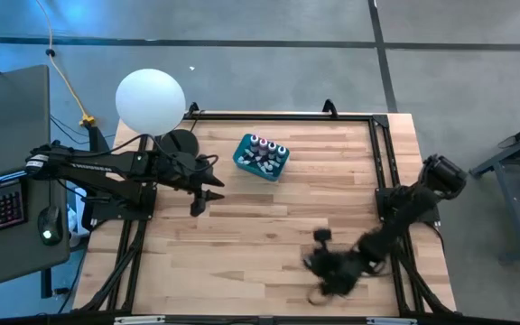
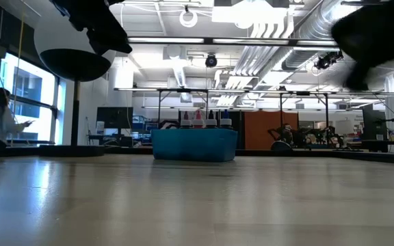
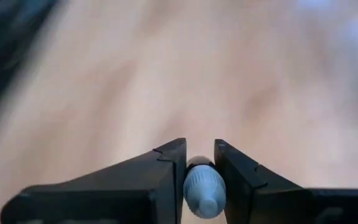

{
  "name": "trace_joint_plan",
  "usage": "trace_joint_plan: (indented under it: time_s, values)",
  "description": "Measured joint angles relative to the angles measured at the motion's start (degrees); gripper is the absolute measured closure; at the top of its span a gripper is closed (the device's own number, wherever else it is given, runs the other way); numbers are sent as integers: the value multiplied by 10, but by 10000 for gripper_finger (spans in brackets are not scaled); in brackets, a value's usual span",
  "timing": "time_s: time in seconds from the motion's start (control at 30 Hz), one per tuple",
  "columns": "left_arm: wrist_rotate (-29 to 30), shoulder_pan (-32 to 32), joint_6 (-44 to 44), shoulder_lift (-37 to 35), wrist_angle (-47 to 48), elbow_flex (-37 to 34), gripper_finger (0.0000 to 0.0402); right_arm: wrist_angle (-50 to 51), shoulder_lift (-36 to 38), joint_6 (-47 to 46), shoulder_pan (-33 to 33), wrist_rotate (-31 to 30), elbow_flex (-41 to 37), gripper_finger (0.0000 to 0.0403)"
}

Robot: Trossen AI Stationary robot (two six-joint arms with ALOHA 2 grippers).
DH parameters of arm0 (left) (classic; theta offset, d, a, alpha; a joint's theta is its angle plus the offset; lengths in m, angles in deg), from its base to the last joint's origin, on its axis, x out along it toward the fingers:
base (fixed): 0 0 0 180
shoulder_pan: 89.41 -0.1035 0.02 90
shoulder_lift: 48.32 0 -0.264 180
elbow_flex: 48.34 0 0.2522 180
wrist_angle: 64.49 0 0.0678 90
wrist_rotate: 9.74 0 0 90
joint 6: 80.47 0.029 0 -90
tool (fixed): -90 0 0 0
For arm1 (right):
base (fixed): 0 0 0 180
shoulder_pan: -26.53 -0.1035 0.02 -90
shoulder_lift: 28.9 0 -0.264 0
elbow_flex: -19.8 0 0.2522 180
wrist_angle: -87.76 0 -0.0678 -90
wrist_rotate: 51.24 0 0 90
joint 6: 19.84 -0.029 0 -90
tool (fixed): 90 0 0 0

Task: Pick & Place food coloring
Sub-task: Put the black food coloring bottle into the blue bin

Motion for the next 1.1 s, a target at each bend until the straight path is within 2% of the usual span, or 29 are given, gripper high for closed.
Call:
trace_joint_plan:
  time_s: [0.1,0.17,0.2,0.27,0.33,0.4,0.47,0.53,0.7,0.77,0.93,1.1]
  values:
    - [10,0,1,0,-9,0,220,-40,0,81,66,-153,31,332]
    - [10,0,14,0,-16,0,220,-81,1,145,122,-208,42,324]
    - [10,0,22,0,-17,0,220,-107,2,171,151,-213,45,323]
    - [10,0,28,0,-21,0,220,-164,2,190,216,-181,47,324]
    - [10,0,27,0,-22,0,220,-196,2,185,285,-111,47,329]
    - [10,0,26,0,-16,0,220,-196,2,171,346,-54,47,336]
    - [8,0,26,0,-11,0,220,-195,-5,162,395,-31,47,339]
    - [8,0,27,0,-2,0,220,-199,-17,163,435,-18,47,338]
    - [10,0,46,8,-3,0,220,-280,-88,182,486,77,47,331]
    - [10,0,45,7,-2,0,220,-313,-117,208,488,73,47,332]
    - [6,0,45,14,8,0,220,-368,-157,219,493,1,47,330]
    - [6,0,45,15,23,0,220,-371,-157,218,505,26,47,299]
